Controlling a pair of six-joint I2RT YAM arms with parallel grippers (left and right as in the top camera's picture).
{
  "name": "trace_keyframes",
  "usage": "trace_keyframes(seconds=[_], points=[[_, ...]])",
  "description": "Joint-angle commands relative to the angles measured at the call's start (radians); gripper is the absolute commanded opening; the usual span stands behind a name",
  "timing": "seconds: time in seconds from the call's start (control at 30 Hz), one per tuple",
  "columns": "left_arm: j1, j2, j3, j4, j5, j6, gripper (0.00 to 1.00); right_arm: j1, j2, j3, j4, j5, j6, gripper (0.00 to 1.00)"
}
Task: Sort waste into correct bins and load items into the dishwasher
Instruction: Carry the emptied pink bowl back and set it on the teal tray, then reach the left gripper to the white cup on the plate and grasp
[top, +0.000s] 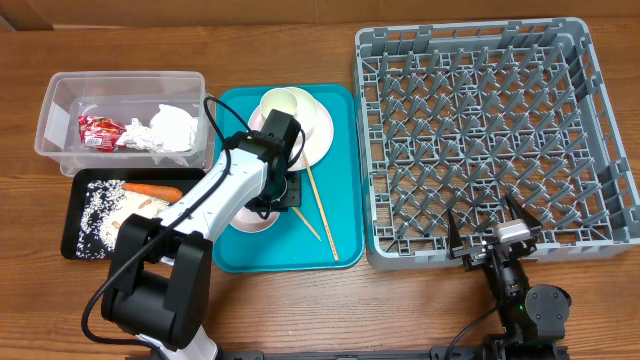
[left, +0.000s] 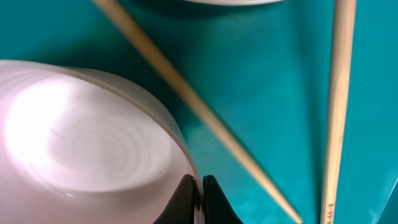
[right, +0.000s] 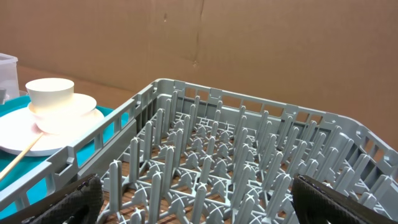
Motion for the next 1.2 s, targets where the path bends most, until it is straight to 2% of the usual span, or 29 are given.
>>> trace_keyframes(seconds=[0.0,0.2,0.43,0.53,0.6,0.67,0.87,1.17], points=[[0.002,0.001,-0.02,-0.006,0.047,0.019,0.04,0.004,-0.008,-0.01,0.005,0.006,0.008,1.0],[0.053,0.001,-0.014,-0.071,0.018,0.009,0.04,0.004,-0.008,-0.01,0.005,0.006,0.008,1.0],[0.137,0.001,-0.014,-0.075,0.045,0.007,0.06,0.004,-0.008,-0.01,0.005,0.006,0.008,1.0],[0.147,0.001,-0.014,-0.078,0.061,0.008,0.38,0.004,-0.008,-0.01,0.005,0.006,0.008,1.0],[0.148,0.001,-0.007,-0.092,0.06,0.008,0.49,0.004,-0.008,-0.01,0.005,0.006,0.008,1.0],[0.148,0.0,0.01,-0.116,0.06,0.008,0.55,0.004,-0.008,-0.01,0.005,0.006,0.008,1.0],[0.148,0.0,0.171,-0.239,0.059,0.008,0.58,0.004,-0.008,-0.01,0.005,0.006,0.008,1.0],[0.148,0.0,0.61,-0.456,0.06,0.011,0.61,0.004,-0.008,-0.01,0.005,0.006,0.008,1.0]])
